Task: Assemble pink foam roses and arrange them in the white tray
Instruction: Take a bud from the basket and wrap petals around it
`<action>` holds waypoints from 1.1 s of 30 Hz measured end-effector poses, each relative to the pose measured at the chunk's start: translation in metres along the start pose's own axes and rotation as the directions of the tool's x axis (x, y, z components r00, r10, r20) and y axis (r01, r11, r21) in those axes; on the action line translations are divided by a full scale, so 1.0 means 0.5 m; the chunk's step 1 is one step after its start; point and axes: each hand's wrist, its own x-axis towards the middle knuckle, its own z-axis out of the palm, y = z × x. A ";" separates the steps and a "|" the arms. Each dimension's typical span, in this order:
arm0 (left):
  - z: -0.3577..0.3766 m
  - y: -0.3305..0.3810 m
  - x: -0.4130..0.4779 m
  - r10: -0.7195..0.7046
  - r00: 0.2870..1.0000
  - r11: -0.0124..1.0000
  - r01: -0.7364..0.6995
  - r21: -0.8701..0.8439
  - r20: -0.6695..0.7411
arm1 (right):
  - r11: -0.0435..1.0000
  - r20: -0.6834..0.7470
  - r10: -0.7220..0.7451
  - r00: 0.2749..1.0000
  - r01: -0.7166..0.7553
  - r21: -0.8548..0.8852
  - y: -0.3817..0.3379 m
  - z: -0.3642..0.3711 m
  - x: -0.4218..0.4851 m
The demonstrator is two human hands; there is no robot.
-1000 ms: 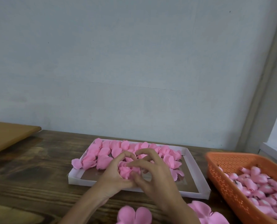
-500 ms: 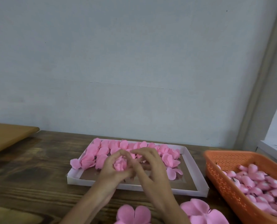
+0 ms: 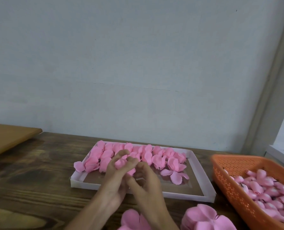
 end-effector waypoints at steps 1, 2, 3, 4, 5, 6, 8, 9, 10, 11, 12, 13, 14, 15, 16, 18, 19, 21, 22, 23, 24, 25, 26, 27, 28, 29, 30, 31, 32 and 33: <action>0.001 0.003 -0.001 -0.001 1.000 1.000 0.001 0.008 0.016 | 0.997 0.025 0.036 0.999 -0.037 0.067 -0.004 0.001 0.002; 0.000 0.007 -0.003 -0.003 0.999 1.000 0.002 0.022 0.045 | 0.986 0.055 0.080 0.995 -0.088 0.143 -0.009 0.002 0.004; -0.002 0.009 -0.002 -0.007 0.996 0.999 0.004 0.036 0.083 | 0.966 0.084 0.139 0.987 -0.154 0.206 -0.013 0.003 0.007; -0.005 0.009 -0.003 -0.007 0.993 0.999 0.002 0.047 0.119 | 0.941 0.111 0.199 0.974 -0.222 0.254 -0.016 0.003 0.009; -0.006 0.009 -0.004 -0.008 0.991 0.998 -0.001 0.060 0.135 | 0.923 0.133 0.239 0.962 -0.268 0.275 -0.017 0.002 0.011; -0.006 0.009 -0.005 -0.008 0.992 0.997 -0.001 0.075 0.125 | 0.921 0.143 0.252 0.957 -0.283 0.270 -0.018 0.004 0.012; -0.008 0.005 -0.004 -0.004 0.999 0.995 -0.001 0.100 0.050 | 0.940 0.149 0.211 0.966 -0.242 0.240 -0.015 0.011 0.007; -0.009 0.004 -0.003 0.002 1.000 0.993 -0.003 0.115 0.005 | 0.944 0.143 0.193 0.971 -0.223 0.241 -0.013 0.016 0.003; -0.010 0.002 -0.001 0.009 1.000 0.992 -0.006 0.126 -0.022 | 0.947 0.130 0.180 0.975 -0.208 0.246 -0.009 0.021 -0.001; -0.012 0.001 0.001 0.013 0.999 0.992 -0.009 0.127 -0.030 | 0.953 0.118 0.161 0.980 -0.186 0.240 -0.005 0.024 -0.003; -0.014 0.000 0.003 0.016 1.000 0.992 -0.014 0.122 -0.021 | 0.959 0.112 0.143 0.983 -0.165 0.229 -0.004 0.025 -0.005; -0.016 0.000 0.005 0.018 1.000 0.993 -0.018 0.119 0.000 | 0.962 0.113 0.136 0.984 -0.158 0.221 -0.004 0.024 -0.005; -0.017 0.001 0.005 0.019 1.000 0.992 -0.022 0.123 0.025 | 0.960 0.120 0.150 0.981 -0.173 0.219 -0.008 0.021 -0.004; -0.018 0.003 0.005 0.017 0.999 0.991 -0.023 0.132 0.050 | 0.953 0.134 0.181 0.974 -0.208 0.221 -0.012 0.017 -0.003; -0.019 0.004 0.004 0.016 0.997 0.990 -0.025 0.140 0.070 | 0.943 0.154 0.222 0.963 -0.252 0.216 -0.018 0.014 -0.003; -0.019 0.007 0.003 0.020 0.997 0.988 -0.030 0.149 0.071 | 0.935 0.172 0.271 0.947 -0.301 0.186 -0.021 0.012 -0.003; -0.018 0.007 0.003 0.022 0.998 0.988 -0.030 0.153 0.052 | 0.937 0.163 0.275 0.948 -0.302 0.174 -0.022 0.016 -0.006; -0.018 0.007 0.005 0.031 0.999 0.990 -0.029 0.140 -0.008 | 0.926 0.122 0.282 0.952 -0.303 0.224 -0.021 0.031 -0.010; -0.018 0.009 0.007 0.037 0.998 0.992 -0.032 0.119 -0.042 | 0.920 0.111 0.282 0.953 -0.301 0.250 -0.018 0.038 -0.012; -0.018 0.010 0.009 0.046 0.997 0.995 -0.040 0.093 -0.068 | 0.922 0.107 0.266 0.958 -0.285 0.262 -0.015 0.043 -0.014; -0.019 0.011 0.011 0.059 0.995 0.996 -0.053 0.075 -0.082 | 0.932 0.098 0.236 0.967 -0.254 0.259 -0.012 0.047 -0.015; -0.021 0.010 0.012 0.072 0.994 0.995 -0.066 0.072 -0.084 | 0.947 0.083 0.208 0.975 -0.222 0.234 -0.008 0.047 -0.015; -0.023 0.008 0.013 0.080 0.994 0.994 -0.074 0.081 -0.073 | 0.958 0.073 0.189 0.979 -0.200 0.204 -0.005 0.044 -0.014; -0.024 0.005 0.013 0.076 0.996 0.993 -0.071 0.092 -0.053 | 0.964 0.066 0.193 0.979 -0.201 0.173 -0.004 0.040 -0.013; -0.025 0.002 0.013 0.064 0.998 0.993 -0.061 0.104 -0.025 | 0.961 0.063 0.220 0.973 -0.228 0.160 -0.006 0.037 -0.012; -0.026 -0.001 0.013 0.050 0.999 0.992 -0.050 0.112 0.004 | 0.949 0.065 0.263 0.963 -0.271 0.164 -0.010 0.035 -0.011; -0.027 -0.004 0.014 0.041 0.999 0.993 -0.043 0.110 0.027 | 0.934 0.069 0.309 0.948 -0.317 0.167 -0.014 0.033 -0.009; -0.027 -0.005 0.015 0.042 0.998 0.994 -0.046 0.097 0.040 | 0.923 0.076 0.346 0.935 -0.354 0.150 -0.016 0.032 -0.007; -0.027 -0.005 0.015 0.049 0.998 0.996 -0.053 0.078 0.047 | 0.926 0.078 0.357 0.931 -0.364 0.102 -0.016 0.030 -0.008; -0.028 -0.004 0.016 0.058 0.997 0.997 -0.060 0.056 0.047 | 0.943 0.067 0.333 0.941 -0.334 0.005 -0.015 0.026 -0.011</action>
